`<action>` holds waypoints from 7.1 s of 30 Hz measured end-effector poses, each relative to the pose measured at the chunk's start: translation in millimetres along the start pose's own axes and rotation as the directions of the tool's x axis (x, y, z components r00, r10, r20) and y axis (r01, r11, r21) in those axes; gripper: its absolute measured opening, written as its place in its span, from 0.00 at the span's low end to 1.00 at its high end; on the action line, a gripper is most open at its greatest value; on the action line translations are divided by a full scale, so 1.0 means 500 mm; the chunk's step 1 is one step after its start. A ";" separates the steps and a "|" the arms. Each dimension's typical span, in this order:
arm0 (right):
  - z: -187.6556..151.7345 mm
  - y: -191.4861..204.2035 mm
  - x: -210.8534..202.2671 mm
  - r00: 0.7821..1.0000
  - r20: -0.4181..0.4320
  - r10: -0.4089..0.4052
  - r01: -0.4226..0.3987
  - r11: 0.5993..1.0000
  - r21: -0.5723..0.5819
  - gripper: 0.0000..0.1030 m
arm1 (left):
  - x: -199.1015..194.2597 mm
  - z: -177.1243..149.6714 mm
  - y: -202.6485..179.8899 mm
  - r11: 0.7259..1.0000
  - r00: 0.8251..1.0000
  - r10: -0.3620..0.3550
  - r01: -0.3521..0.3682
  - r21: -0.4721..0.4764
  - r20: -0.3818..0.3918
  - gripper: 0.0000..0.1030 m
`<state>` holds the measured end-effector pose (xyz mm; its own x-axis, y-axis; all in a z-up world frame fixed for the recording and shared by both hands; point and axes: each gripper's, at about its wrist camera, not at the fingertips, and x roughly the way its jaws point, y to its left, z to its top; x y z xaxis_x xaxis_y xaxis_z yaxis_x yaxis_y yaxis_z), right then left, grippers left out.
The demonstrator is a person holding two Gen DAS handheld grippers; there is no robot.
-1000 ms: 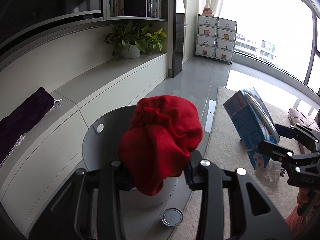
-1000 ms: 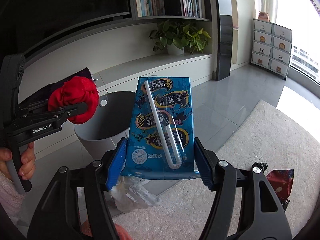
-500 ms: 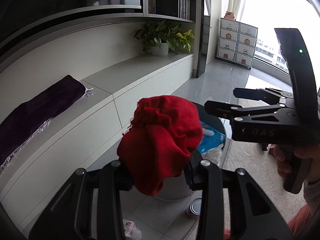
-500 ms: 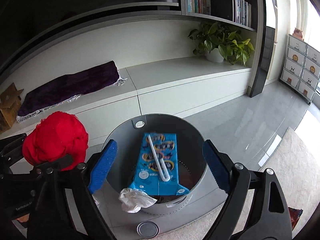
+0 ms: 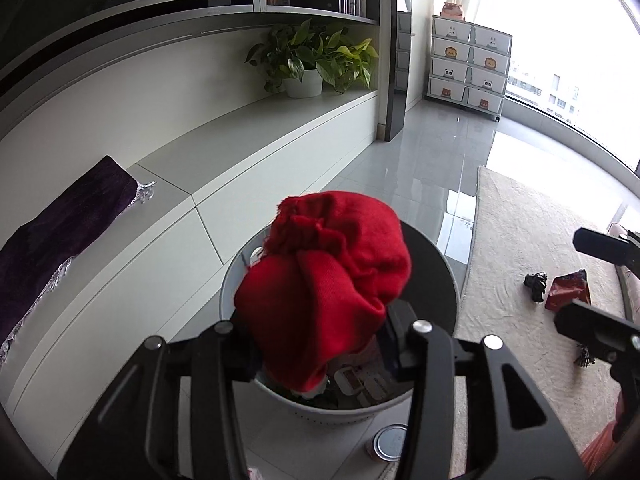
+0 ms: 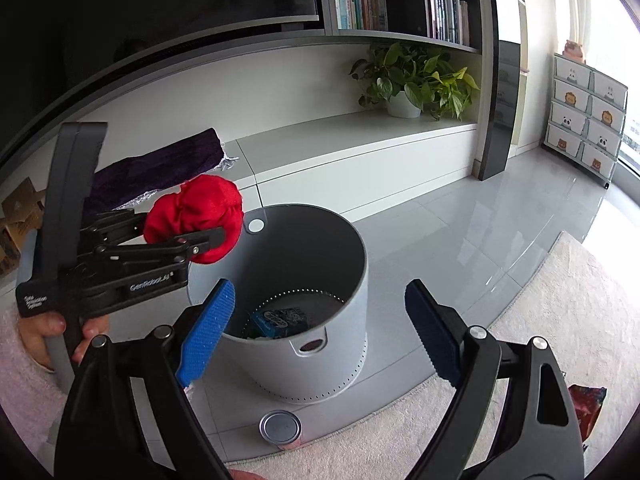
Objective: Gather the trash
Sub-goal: 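Carry the red cloth and blue carton over the bin and release both, then grasp the black plastic bag with the left tool while the right tool grasps the red snack bag, then carry the black bag and snack bag over the bin and release both, then grasp the blue plastic packaging with the left tool while the right tool grasps the dark bundle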
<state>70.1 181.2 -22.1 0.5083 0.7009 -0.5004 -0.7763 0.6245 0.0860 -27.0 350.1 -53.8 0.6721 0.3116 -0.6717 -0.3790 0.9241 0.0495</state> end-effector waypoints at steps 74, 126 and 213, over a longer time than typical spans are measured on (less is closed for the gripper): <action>-0.525 -0.928 -0.012 0.923 -0.261 -0.281 0.372 0.826 0.425 0.34 | 0.576 -0.093 -0.946 0.892 0.904 -0.285 0.372 0.256 -0.320 0.21; 0.042 -0.100 -0.045 0.996 0.086 0.023 -0.025 0.999 0.026 0.64 | -0.021 0.027 -0.005 0.999 0.998 0.053 -0.053 -0.001 -0.019 0.78; -0.794 -0.883 -0.134 0.840 -0.453 -0.299 0.522 0.675 0.521 0.14 | 0.492 -0.235 -1.168 0.641 0.794 -0.442 0.605 0.473 -0.417 0.52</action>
<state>230.9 -278.3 -368.5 0.4898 0.2455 -0.8366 -0.0645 0.9671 0.2461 285.0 -138.7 -334.8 0.4363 -0.2530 -0.8635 0.4645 0.8852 -0.0247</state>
